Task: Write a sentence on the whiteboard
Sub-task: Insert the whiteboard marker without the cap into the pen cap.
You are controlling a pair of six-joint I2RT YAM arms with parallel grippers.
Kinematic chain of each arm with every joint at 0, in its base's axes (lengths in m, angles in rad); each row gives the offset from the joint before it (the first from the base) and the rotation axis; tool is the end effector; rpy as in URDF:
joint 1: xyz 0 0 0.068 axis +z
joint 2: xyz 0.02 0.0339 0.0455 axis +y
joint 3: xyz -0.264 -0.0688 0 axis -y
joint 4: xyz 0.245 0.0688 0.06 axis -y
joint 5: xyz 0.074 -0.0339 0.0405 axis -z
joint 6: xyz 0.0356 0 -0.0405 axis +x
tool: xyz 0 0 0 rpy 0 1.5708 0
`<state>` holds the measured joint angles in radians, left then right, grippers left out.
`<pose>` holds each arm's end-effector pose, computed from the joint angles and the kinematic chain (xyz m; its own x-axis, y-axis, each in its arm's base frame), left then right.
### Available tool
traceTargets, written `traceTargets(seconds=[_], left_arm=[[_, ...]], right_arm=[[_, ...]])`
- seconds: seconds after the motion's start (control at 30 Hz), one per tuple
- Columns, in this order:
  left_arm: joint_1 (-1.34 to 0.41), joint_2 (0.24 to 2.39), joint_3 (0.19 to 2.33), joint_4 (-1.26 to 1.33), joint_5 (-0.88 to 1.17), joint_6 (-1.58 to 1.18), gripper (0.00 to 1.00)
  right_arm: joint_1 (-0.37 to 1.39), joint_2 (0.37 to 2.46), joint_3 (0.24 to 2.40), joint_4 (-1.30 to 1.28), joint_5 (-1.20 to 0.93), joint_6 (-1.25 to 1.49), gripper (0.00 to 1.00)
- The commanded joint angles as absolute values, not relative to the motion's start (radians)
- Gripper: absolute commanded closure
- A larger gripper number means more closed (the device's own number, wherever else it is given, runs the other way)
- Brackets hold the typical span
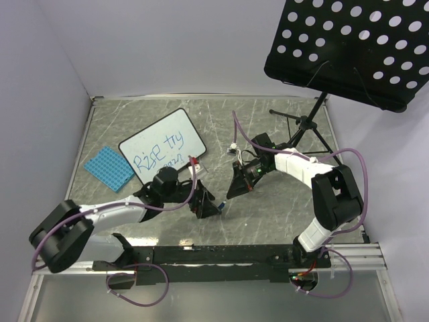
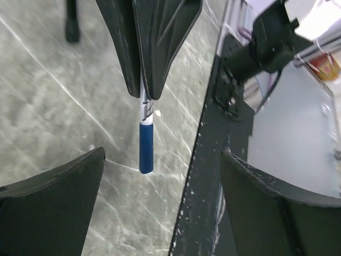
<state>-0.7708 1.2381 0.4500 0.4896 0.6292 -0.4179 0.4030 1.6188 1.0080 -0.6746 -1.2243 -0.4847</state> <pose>0.1628 -0.1873 0.2014 -0.5852 0.1109 -0.8033 0.7980 0.2551 -0.5461 0.2555 0.1453 0.2032 -0.6054 -0.4301 -0.6696 -0.7447 0.0092 0.6674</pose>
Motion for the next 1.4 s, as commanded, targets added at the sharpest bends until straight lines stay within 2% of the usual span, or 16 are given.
traceTargets(seconds=[0.0,0.37,0.57,0.6,0.63,0.67,0.77,1.37], left_arm=[[-0.767,1.311,0.523,0.493,0.748,-0.416,0.12],[-0.773,1.437,0.587,0.453,0.804,-0.379,0.32],[-0.784,1.47,0.603,0.429,0.798,-0.365,0.48],[-0.784,1.47,0.603,0.431,0.801,-0.367,0.61],[-0.782,1.474,0.61,0.431,0.802,-0.368,0.69],[-0.784,1.479,0.615,0.44,0.81,-0.371,0.82],[-0.782,1.48,0.623,0.466,0.793,-0.394,0.99],[-0.752,1.417,0.554,0.842,0.715,-0.577,0.99]], right_arm=[[0.403,1.574,1.031,-0.686,-1.279,-0.532,1.0],[0.402,1.569,1.032,-0.687,-1.287,-0.532,1.0],[0.402,1.574,1.032,-0.69,-1.287,-0.532,1.0],[0.402,1.575,1.032,-0.69,-1.287,-0.532,1.0],[0.403,1.577,1.032,-0.692,-1.287,-0.531,1.0],[0.402,1.578,1.032,-0.692,-1.289,-0.532,1.0],[0.416,1.591,1.034,-0.702,-1.296,-0.534,1.0],[0.535,1.643,1.032,-0.672,-1.282,-0.468,1.0]])
